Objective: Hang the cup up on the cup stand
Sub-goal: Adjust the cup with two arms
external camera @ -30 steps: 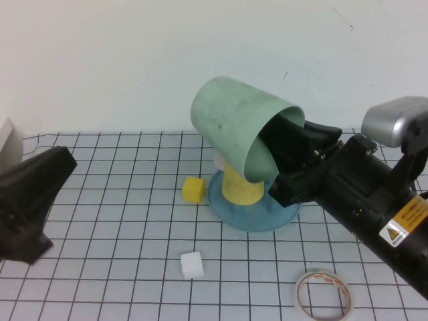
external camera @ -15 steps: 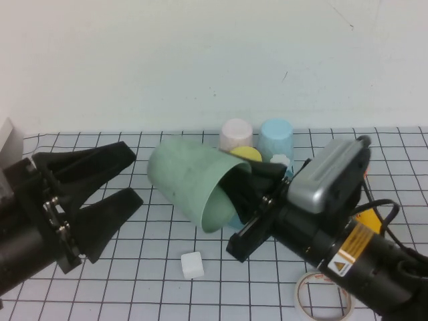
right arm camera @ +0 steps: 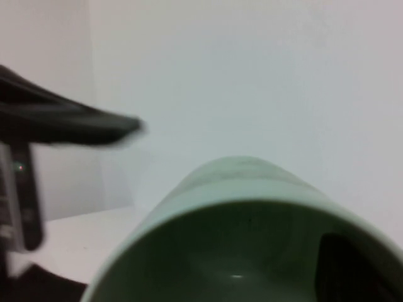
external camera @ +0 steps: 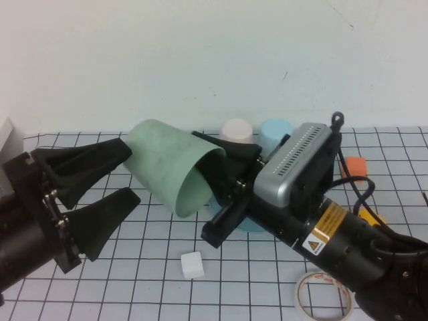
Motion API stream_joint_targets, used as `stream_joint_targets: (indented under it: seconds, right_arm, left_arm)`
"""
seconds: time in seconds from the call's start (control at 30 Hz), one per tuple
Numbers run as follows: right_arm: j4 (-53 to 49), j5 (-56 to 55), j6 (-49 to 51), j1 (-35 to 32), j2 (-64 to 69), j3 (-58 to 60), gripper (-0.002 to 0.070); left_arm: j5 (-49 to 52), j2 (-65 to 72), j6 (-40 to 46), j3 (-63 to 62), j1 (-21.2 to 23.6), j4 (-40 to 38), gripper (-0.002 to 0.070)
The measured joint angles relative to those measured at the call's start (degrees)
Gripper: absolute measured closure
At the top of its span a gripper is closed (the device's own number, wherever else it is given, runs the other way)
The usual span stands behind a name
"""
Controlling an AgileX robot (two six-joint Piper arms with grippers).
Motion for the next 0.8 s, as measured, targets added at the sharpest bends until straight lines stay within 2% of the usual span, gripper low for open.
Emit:
stream_joint_targets:
  seconds: [0.17,0.47,0.53,0.67,0.8]
  right_arm:
    - [-8.2,-0.1,-0.3,0.4,0.0,-1.7,0.0653]
    - [-13.2,0.1,-2.8,1.8,0.0,-1.9,0.0653]
    - [-13.8,0.7,-4.0,1.8,0.0,-2.0,0.0653]
    - [-13.9,0.5,-7.7,1.8,0.0,-2.0,0.0653]
    - [-12.0,-0.2,-10.7,2.1,0.0,-2.0,0.0654]
  left_arm:
    - [1.5,0.0,0.0,0.0,0.0,-0.1,0.0074]
    - [2.1,0.1,0.6,0.0,0.0,-0.3,0.0075]
    - [2.5,0.1,1.6,0.0,0.0,-0.2,0.0084]
    - [2.7,0.2,2.9,0.0,0.0,0.1,0.0147]
    - [2.8,0.2,3.6,0.0,0.0,-0.4,0.0147]
